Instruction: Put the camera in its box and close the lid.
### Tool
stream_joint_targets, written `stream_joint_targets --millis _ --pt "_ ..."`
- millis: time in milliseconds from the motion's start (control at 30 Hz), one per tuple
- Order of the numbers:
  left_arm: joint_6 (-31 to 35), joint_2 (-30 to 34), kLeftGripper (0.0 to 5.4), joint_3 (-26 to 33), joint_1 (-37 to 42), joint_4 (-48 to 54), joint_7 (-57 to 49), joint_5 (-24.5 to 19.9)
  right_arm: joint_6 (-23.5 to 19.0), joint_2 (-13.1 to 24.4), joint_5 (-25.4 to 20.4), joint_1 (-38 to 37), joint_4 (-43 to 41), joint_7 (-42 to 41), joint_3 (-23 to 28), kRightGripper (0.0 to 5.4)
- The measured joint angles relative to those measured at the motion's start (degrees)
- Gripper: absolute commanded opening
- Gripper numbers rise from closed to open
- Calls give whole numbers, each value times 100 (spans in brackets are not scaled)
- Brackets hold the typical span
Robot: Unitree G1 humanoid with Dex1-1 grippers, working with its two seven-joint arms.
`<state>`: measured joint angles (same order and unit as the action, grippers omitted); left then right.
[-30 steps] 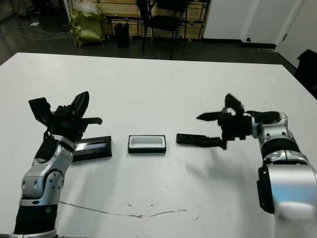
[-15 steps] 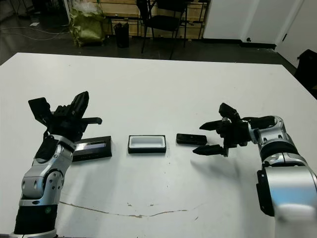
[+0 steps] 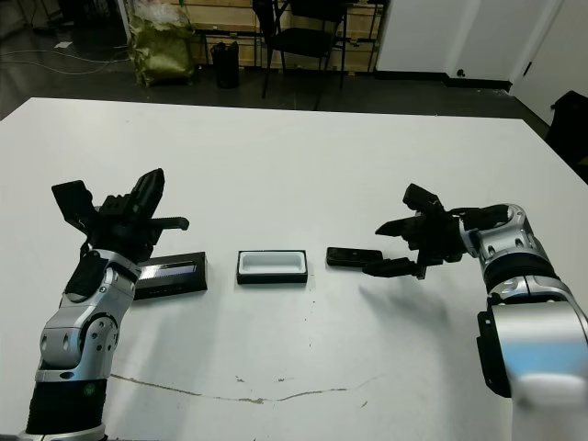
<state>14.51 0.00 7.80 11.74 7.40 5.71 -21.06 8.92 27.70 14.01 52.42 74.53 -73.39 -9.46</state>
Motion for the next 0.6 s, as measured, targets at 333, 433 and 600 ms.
stream_joint_targets --millis 333,433,600 --pt "-5 -1 0 0 0 0 1 -1 -68 1 244 64 -69 284 -281 152" --pt "-6 0 0 -1 0 0 3 -1 -91 -3 297 66 -70 298 -353 86" --pt "-6 -1 0 0 -1 1 -2 -2 -112 -7 318 77 -71 430 -419 16"
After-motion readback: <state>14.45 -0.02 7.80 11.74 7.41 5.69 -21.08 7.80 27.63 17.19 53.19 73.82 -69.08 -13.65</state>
